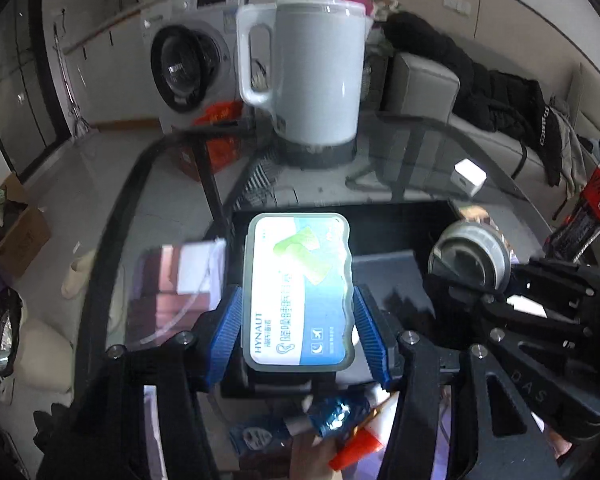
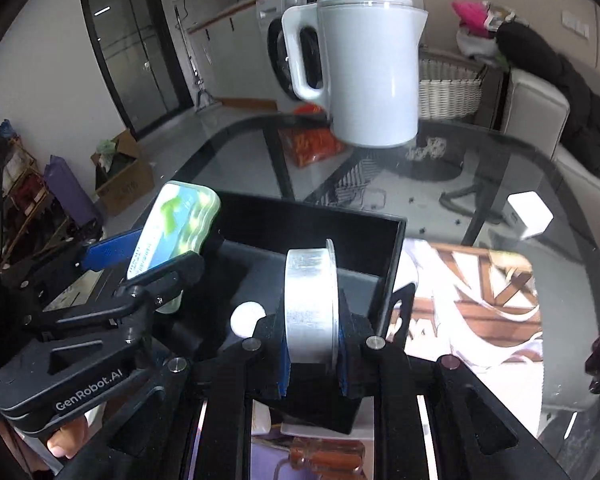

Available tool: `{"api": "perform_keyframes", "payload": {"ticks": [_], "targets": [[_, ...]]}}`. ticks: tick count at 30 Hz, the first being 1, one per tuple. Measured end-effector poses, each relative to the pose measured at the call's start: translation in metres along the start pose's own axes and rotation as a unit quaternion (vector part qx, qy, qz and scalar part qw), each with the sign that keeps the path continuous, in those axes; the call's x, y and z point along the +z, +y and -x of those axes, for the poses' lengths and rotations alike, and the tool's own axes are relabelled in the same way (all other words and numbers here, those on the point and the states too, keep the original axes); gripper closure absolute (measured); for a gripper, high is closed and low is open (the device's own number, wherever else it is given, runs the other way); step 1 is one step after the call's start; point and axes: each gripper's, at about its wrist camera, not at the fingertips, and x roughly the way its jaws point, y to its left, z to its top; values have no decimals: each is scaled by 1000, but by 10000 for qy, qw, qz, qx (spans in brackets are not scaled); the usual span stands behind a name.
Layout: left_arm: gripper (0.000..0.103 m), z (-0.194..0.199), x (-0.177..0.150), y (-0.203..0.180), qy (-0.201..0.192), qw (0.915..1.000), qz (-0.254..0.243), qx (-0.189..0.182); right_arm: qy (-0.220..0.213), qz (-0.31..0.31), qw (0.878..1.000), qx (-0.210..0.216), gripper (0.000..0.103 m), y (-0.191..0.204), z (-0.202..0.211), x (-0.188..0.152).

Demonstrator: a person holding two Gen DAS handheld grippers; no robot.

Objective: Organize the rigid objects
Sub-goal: 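Lift the green case with left tool while right tool lifts the disc over the black box, then open left tool to drop the case into the black box while right tool releases the disc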

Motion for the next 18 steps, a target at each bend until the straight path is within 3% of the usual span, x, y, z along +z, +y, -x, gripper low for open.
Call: {"api": "perform_keyframes", "payload": {"ticks": [4, 8, 18], "targets": [[48, 7, -11, -23, 145, 9984, -407, 363, 244, 146, 9996, -54, 86, 0, 0, -1], [48, 18, -16, -27, 301, 9994, -193, 1, 450, 300, 9985, -105, 86, -4, 2, -3], [48, 22, -18, -17, 234, 9994, -72, -238, 671, 208, 9975, 83, 85, -4, 18, -17]]}}
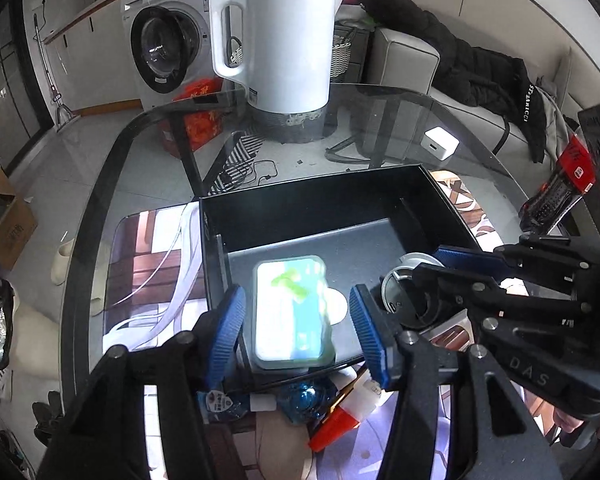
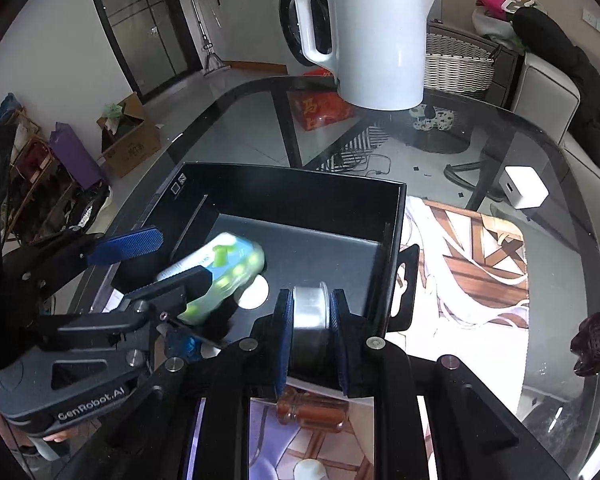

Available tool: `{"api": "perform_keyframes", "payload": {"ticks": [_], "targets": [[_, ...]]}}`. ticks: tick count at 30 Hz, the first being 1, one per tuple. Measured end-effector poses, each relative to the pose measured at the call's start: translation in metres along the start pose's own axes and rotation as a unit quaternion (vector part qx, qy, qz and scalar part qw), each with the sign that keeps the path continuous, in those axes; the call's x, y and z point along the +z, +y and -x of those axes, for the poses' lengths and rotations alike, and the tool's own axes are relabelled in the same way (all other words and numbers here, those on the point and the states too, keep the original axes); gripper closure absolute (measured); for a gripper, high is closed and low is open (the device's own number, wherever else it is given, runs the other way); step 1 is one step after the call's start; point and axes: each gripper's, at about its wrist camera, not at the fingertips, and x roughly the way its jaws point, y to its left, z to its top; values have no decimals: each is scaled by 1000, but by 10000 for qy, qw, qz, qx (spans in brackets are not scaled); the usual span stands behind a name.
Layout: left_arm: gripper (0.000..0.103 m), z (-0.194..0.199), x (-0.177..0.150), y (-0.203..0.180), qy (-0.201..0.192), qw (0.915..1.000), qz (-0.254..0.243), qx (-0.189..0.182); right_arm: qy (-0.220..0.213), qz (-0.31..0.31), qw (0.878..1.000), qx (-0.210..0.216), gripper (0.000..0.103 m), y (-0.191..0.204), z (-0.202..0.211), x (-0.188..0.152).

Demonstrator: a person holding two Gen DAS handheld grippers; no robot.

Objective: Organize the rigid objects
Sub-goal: 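Open left tool to drop the case into the black box while right tool releases the disc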

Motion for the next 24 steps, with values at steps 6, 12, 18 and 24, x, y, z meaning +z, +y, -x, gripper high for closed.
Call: {"api": "perform_keyframes", "payload": {"ticks": [6, 12, 18, 24], "targets": [[32, 21, 1, 5, -346, 9992, -66, -170, -321, 44, 9994, 128, 81, -3, 17, -5], [21, 54, -7, 30, -725, 9967, -227, -276, -771, 133, 9967, 200, 62, -19, 51, -12], [19, 50, -21, 60, -464, 9977, -306, -381, -722, 131, 9970, 250, 52, -46, 57, -19], [19, 28, -41, 63, 71, 9967, -697, -411, -427, 265, 9983, 302, 52, -64, 50, -32]]}}
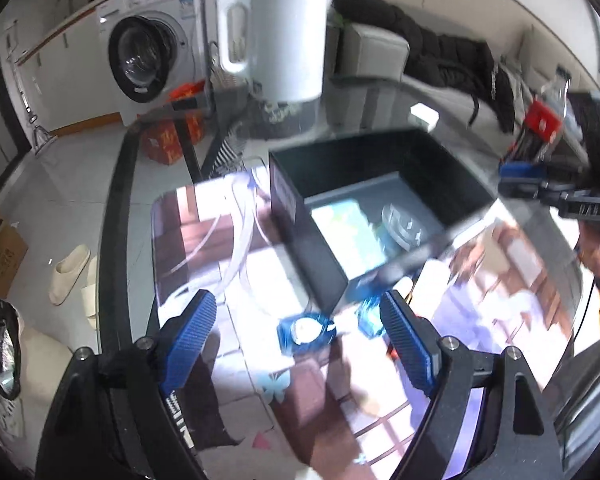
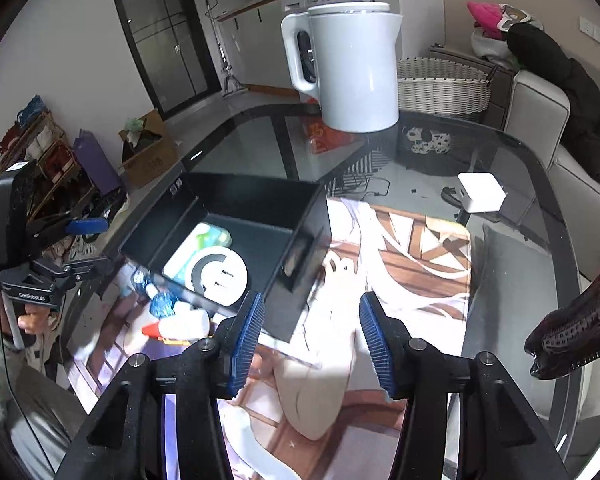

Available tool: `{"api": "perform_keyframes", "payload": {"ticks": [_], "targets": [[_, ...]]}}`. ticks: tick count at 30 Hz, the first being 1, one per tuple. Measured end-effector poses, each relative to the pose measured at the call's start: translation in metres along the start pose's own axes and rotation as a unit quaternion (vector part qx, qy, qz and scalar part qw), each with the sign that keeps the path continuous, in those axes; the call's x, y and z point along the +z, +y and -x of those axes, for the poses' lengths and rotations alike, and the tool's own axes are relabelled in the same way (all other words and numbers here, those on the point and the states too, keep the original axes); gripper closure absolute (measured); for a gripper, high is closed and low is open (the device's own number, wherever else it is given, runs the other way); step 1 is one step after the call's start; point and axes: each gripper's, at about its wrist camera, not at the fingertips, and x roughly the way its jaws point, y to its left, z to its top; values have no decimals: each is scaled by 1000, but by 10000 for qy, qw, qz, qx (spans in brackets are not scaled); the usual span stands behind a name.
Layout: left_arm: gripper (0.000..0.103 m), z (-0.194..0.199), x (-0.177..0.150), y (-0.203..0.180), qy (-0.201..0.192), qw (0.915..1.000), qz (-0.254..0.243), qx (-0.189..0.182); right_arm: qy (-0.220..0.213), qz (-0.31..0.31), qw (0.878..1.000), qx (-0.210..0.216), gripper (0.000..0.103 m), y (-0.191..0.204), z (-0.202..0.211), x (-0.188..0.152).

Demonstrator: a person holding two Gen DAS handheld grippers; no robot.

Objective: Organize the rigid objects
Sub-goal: 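Open left tool to drop the case into the black box while right tool releases the disc, then move both tools back down toward the remaining items beside the box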

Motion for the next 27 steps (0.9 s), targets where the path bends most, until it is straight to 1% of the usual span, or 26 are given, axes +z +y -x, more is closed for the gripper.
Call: {"api": "perform_keyframes", "payload": {"ticks": [3, 6, 12, 17, 18, 20, 21, 23, 24, 25, 26, 27], "targets": [[19, -9, -8, -7, 185, 9994, -272, -108, 178, 171, 9997, 41, 52, 2, -6, -7], [19, -16, -10, -13, 297, 9984, -460, -135, 336, 364, 9987, 100, 52, 7, -14, -12], [19, -29, -11, -22, 403, 9971, -627, -163, 524, 619, 9965, 195, 52, 19, -33, -17], [19, -43, -11, -24, 539, 9961, -633, -284, 688, 650, 9951, 269, 52, 26, -46, -19], [20, -44, -12, -23, 580, 9958, -596, -377, 727, 665, 9947, 285, 52, 27, -47, -20], [28, -47, -13, -23, 740, 9944, -535, -540, 779, 662, 9942, 339, 53, 28, -48, -21], [36, -46, -14, -22, 809, 9933, -499, -654, 810, 632, 9940, 382, 57, 28, -48, -22], [41, -44, -17, -24, 877, 9928, -517, -625, 846, 593, 9937, 434, 62, 29, -48, -24], [46, -43, -18, -25, 898, 9927, -531, -611, 866, 575, 9934, 476, 64, 30, -48, -24], [48, -42, -19, -26, 918, 9924, -532, -617, 884, 555, 9932, 507, 67, 31, -47, -25], [48, -40, -22, -26, 942, 9921, -518, -651, 899, 542, 9931, 523, 68, 32, -47, -26], [48, -38, -24, -28, 987, 9915, -504, -685, 918, 536, 9928, 550, 73, 33, -46, -26]]}}
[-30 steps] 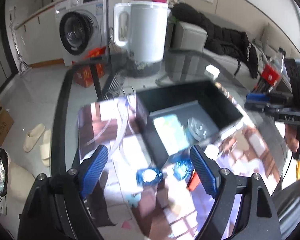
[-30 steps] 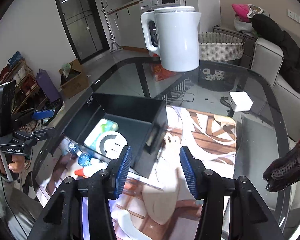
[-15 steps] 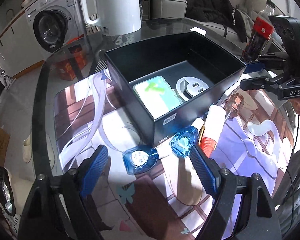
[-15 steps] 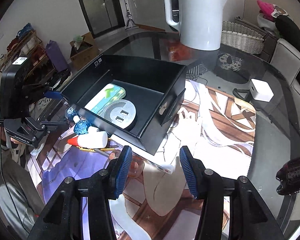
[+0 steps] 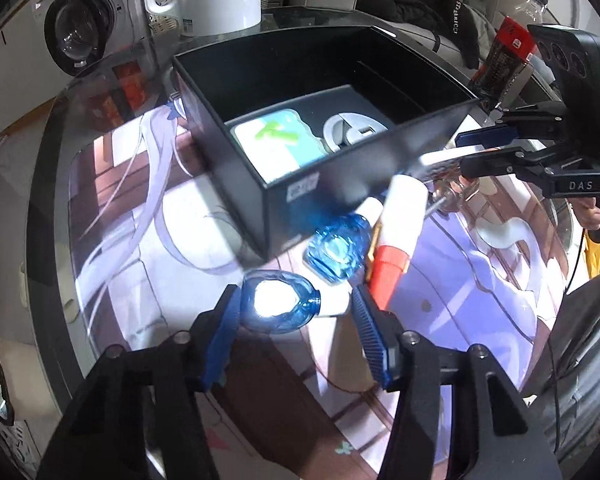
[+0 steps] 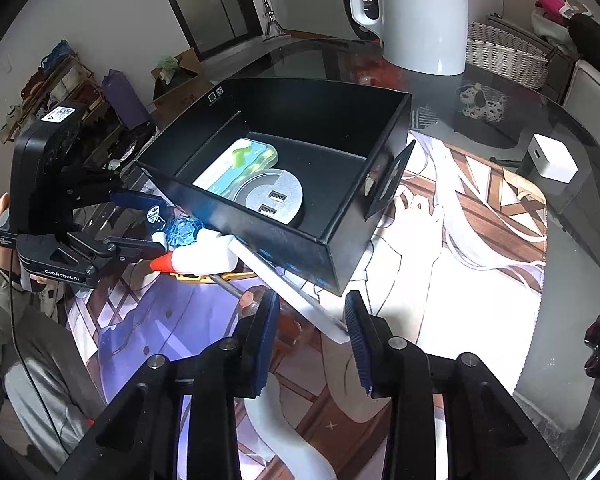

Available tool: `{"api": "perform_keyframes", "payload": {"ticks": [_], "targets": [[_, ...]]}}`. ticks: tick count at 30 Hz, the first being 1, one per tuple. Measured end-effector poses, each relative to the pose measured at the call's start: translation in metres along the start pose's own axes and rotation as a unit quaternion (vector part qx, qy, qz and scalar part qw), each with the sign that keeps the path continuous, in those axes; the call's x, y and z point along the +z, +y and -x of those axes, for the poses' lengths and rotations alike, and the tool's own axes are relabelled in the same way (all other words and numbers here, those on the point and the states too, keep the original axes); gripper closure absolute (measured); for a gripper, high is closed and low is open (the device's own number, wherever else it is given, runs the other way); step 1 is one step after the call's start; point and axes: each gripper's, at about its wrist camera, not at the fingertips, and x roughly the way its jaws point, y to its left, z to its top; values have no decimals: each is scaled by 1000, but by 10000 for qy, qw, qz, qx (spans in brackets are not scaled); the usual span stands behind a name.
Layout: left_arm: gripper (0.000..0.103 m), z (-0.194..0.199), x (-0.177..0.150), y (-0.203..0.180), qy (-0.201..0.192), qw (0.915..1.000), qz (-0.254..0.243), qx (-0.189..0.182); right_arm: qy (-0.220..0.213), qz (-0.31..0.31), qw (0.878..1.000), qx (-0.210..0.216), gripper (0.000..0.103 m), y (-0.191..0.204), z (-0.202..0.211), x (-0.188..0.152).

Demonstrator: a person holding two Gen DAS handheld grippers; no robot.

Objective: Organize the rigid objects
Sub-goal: 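Move both tools back down toward the remaining items beside the box, then grasp the white remote with right tool while left tool grasps a blue eye-drop bottle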

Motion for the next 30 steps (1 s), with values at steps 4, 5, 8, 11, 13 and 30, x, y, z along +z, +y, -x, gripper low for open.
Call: {"api": "perform_keyframes", "payload": {"ticks": [4, 5, 8, 11, 13, 30], "targets": [[48, 5, -7, -11, 136, 9997, -1, -182, 194, -103, 9994, 275, 81, 8, 1, -5], [48, 7, -10, -17, 182, 9996, -74, -203, 248, -71, 9992, 309, 82, 12, 2, -7], [47, 13, -18, -33, 269, 9990, -304, -206, 362, 103, 9988, 304, 82, 26, 3, -12], [46, 19, -22, -46, 201, 9983, -545, -69, 310, 274, 9990, 191, 81, 38, 3, -14], [34, 20, -22, -51, 178, 9977, -658, 12, 271, 360, 9990, 25, 81, 44, 0, -11], [31, 17, -29, -47, 304, 9961, -787, 249, 271, 139, 9989, -343, 79, 26, -3, 1]]}}
